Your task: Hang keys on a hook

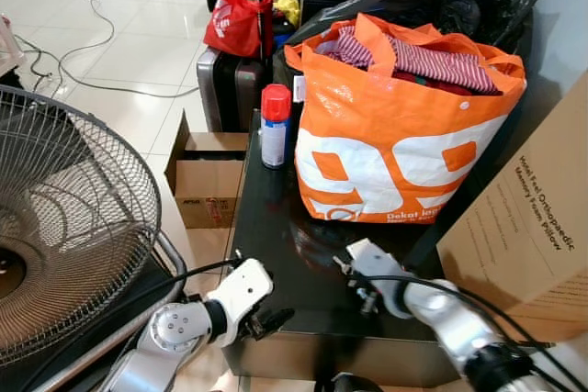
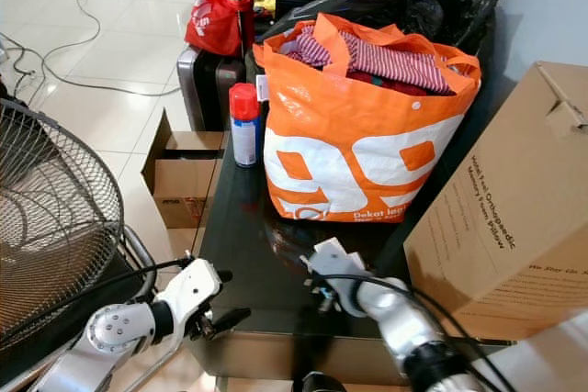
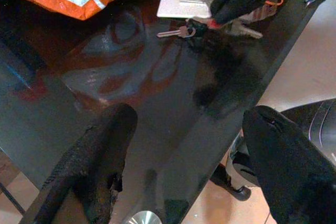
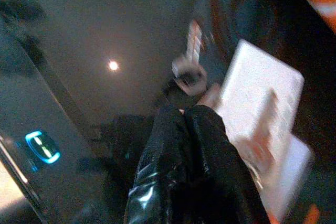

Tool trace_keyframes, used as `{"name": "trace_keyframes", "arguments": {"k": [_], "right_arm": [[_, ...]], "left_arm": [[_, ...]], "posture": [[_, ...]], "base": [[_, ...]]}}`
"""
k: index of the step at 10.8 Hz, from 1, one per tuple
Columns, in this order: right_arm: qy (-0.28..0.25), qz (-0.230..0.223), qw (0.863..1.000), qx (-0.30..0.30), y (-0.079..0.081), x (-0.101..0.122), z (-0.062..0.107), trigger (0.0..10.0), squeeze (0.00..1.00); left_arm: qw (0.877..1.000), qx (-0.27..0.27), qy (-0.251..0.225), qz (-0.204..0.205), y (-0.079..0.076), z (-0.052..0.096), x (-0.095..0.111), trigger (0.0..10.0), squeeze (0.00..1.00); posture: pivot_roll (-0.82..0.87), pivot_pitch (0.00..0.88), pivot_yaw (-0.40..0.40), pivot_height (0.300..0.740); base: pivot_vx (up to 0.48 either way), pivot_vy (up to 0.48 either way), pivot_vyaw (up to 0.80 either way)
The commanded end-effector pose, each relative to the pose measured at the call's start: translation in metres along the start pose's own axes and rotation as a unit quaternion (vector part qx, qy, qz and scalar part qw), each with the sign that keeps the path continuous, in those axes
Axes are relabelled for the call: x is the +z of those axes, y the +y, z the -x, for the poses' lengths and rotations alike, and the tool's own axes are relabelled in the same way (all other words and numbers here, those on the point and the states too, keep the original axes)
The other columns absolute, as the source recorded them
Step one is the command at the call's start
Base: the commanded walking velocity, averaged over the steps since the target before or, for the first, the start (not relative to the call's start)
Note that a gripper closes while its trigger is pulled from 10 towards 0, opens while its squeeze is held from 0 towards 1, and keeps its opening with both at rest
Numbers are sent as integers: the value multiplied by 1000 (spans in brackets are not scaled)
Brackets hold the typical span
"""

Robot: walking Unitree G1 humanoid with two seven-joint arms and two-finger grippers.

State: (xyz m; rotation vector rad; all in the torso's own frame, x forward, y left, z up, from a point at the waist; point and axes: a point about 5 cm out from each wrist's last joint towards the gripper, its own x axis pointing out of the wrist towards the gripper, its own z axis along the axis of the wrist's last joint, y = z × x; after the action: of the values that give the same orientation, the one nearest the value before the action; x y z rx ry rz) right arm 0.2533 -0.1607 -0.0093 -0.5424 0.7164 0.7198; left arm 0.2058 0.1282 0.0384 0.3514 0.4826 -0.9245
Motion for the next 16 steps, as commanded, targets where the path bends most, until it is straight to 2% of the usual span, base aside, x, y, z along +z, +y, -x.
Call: {"name": "trace_keyframes", "arguments": {"k": [1,4,7,9,11,12,13,14,15,16], "right_arm": [[27,10,999,-20,-10,-9,5,0,0],[30,4,999,-24,-13,-11,8,0,0],[-51,-43,998,-5,-15,-1,20,0,0],[-109,-56,992,20,-14,7,33,0,0],[-142,-84,986,22,-14,12,39,0,0],[-122,-67,990,20,-13,7,39,0,0],[-95,-59,994,18,-11,1,36,2000,0],[-72,-60,996,14,-8,-2,34,10000,0],[-63,-73,995,5,-8,-3,31,10000,0],[-89,-86,992,15,0,9,25,10000,1000]], "left_arm": [[1000,4,-4,-6,2,2,3,10000,0],[1000,0,-3,-10,0,3,2,10000,0],[1000,4,-4,-12,-1,3,2,10000,0],[1000,5,-5,-12,-2,3,1,10000,0],[1000,6,-7,-14,-2,2,1,10000,0],[1000,6,-7,-15,-2,2,2,10000,0],[1000,5,-8,-15,-2,2,1,10000,0],[1000,6,-7,-15,-2,2,1,10000,0],[1000,6,-7,-15,-2,1,1,10000,0],[1000,7,-7,-16,-2,1,1,10000,0]], "posture": [[-39,48,-59,740],[-42,48,-57,740],[-42,45,-58,740],[-42,40,-58,740],[-45,32,-59,740],[-44,28,-61,740],[-43,27,-62,740],[-40,22,-65,740],[-39,20,-66,740],[-39,17,-66,740]], "base": [[0,0,0],[0,0,0],[0,0,0],[0,0,0],[0,0,0],[0,0,0],[0,0,0],[0,0,0],[0,0,0],[0,0,0]]}}
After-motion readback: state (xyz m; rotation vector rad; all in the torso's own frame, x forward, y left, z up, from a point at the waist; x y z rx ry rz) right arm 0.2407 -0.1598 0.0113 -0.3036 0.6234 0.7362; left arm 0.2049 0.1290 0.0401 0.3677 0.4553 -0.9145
